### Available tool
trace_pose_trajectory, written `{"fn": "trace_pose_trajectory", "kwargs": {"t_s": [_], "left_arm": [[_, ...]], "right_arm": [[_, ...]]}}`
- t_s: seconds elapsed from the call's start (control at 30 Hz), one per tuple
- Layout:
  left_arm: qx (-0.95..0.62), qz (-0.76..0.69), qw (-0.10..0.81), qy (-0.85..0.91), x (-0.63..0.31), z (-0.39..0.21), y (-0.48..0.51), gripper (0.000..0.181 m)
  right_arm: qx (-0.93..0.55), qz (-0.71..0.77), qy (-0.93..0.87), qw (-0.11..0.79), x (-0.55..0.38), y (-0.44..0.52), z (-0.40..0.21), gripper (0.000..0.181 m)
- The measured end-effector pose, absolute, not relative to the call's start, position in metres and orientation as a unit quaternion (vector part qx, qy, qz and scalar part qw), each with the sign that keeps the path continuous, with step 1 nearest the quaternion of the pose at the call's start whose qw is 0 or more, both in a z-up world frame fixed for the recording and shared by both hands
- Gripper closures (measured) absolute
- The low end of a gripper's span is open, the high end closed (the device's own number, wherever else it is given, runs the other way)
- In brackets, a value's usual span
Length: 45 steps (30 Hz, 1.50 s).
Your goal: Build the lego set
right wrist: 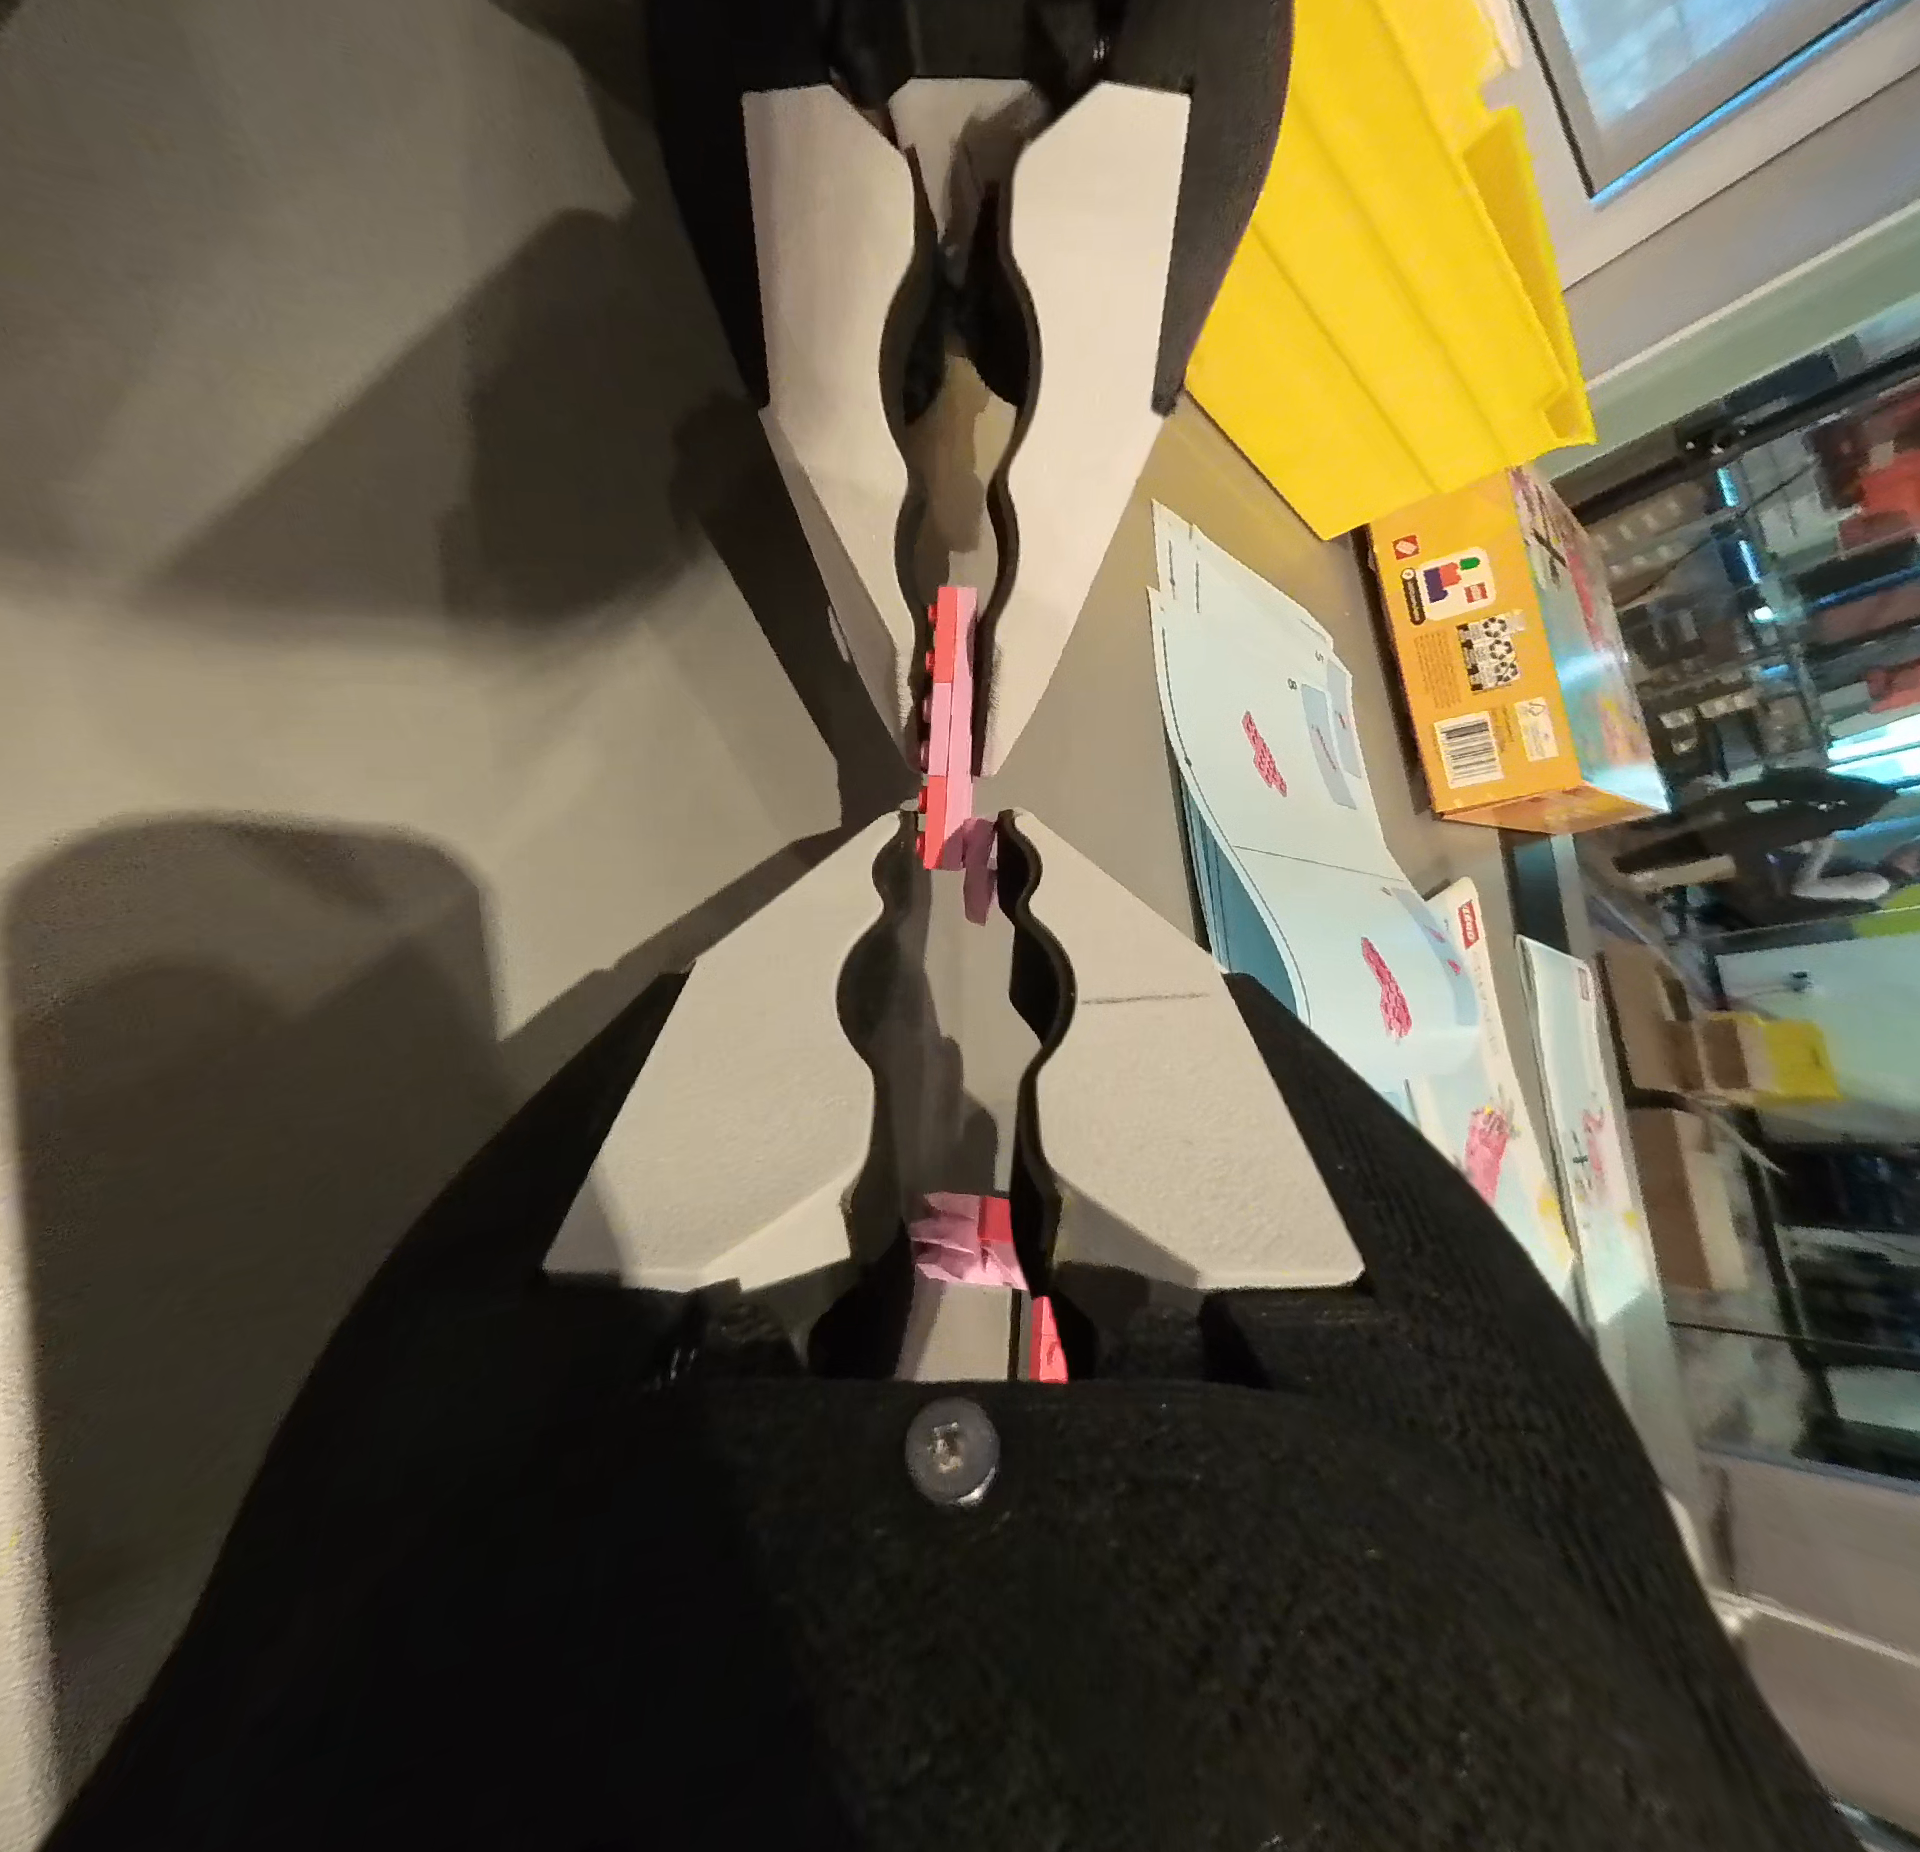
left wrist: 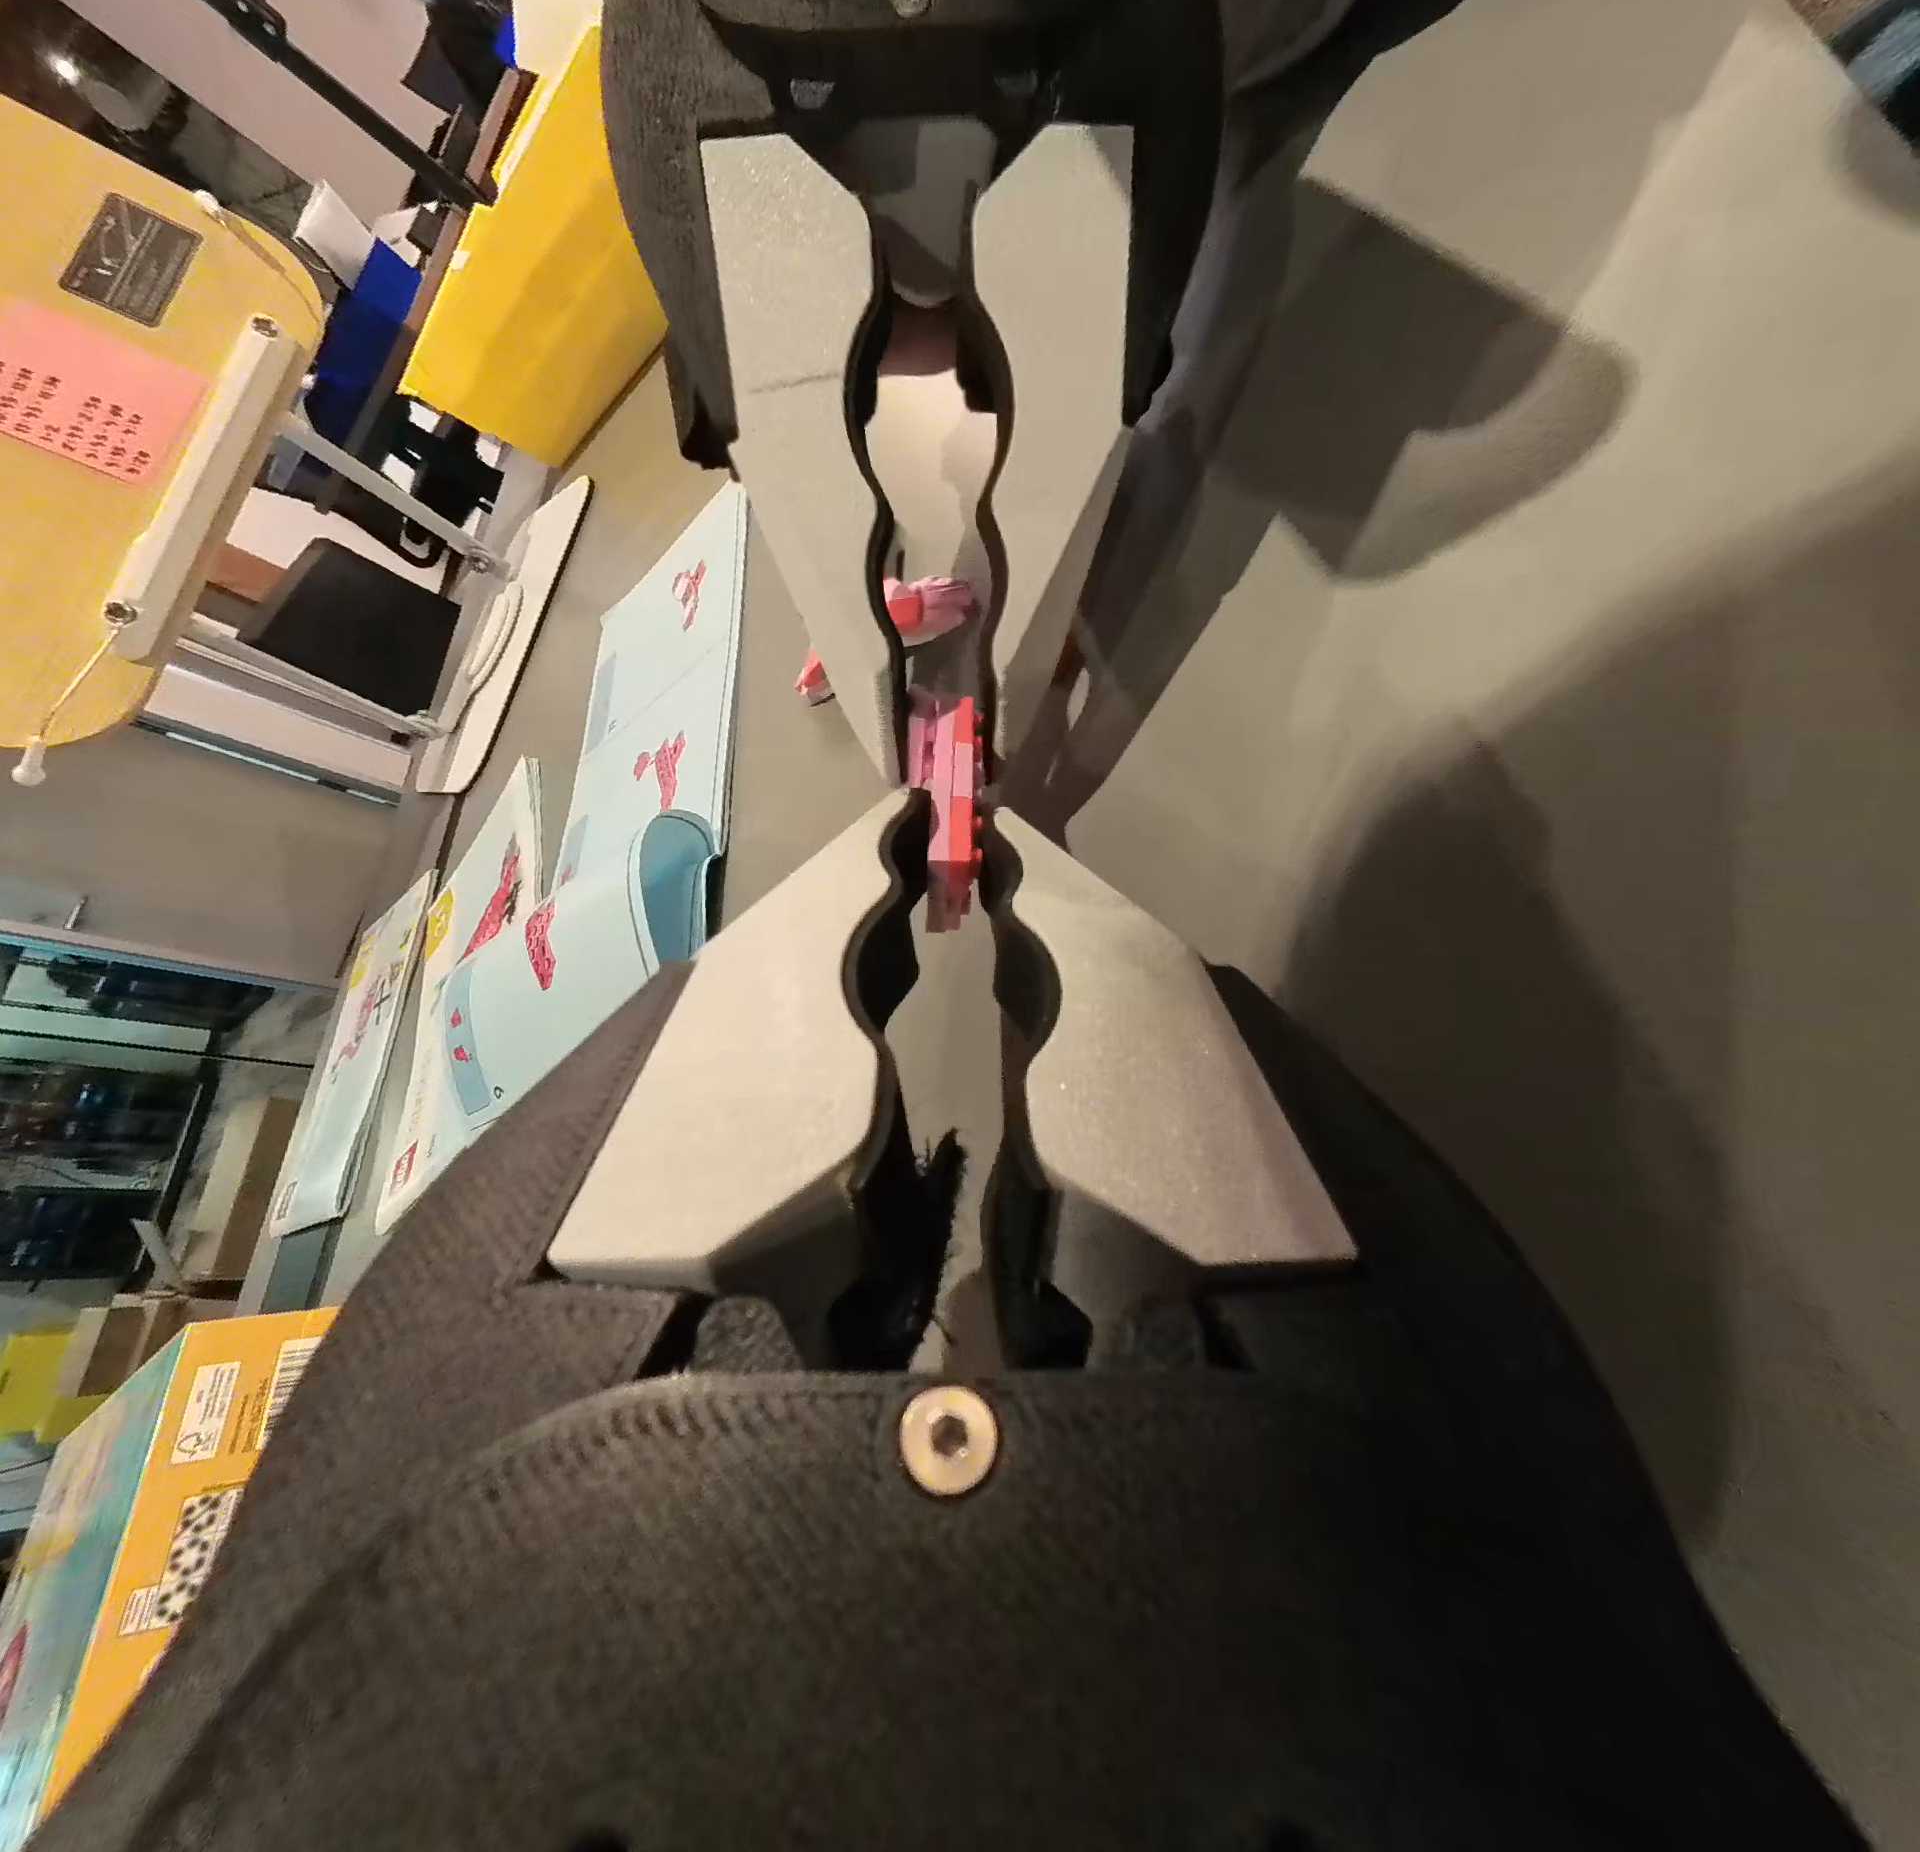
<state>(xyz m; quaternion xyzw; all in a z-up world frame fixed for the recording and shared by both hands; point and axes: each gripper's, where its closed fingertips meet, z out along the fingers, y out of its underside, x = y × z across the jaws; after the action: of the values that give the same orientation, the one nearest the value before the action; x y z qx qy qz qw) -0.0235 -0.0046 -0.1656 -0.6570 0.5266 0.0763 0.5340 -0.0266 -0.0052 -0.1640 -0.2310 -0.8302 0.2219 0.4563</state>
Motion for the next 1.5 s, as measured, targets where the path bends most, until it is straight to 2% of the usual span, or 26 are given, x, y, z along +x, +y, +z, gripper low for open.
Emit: {"fn": "trace_pose_trajectory", "kwargs": {"t_s": [0.23,0.63,1.0,1.5], "left_arm": [[-0.659,0.072,0.528,0.531,-0.023,-0.168,-0.005,0.175],[-0.690,-0.010,0.524,0.500,-0.024,-0.165,-0.009,0.174],[-0.699,-0.048,0.517,0.492,-0.023,-0.164,-0.011,0.174],[-0.680,-0.014,0.522,0.515,-0.021,-0.166,-0.015,0.174]], "right_arm": [[-0.235,0.210,-0.837,0.448,-0.026,-0.005,-0.168,0.169],[-0.328,0.308,-0.814,0.368,-0.027,-0.008,-0.164,0.169],[-0.325,0.307,-0.819,0.358,-0.026,-0.010,-0.164,0.169],[-0.309,0.313,-0.821,0.365,-0.025,-0.013,-0.166,0.169]]}}
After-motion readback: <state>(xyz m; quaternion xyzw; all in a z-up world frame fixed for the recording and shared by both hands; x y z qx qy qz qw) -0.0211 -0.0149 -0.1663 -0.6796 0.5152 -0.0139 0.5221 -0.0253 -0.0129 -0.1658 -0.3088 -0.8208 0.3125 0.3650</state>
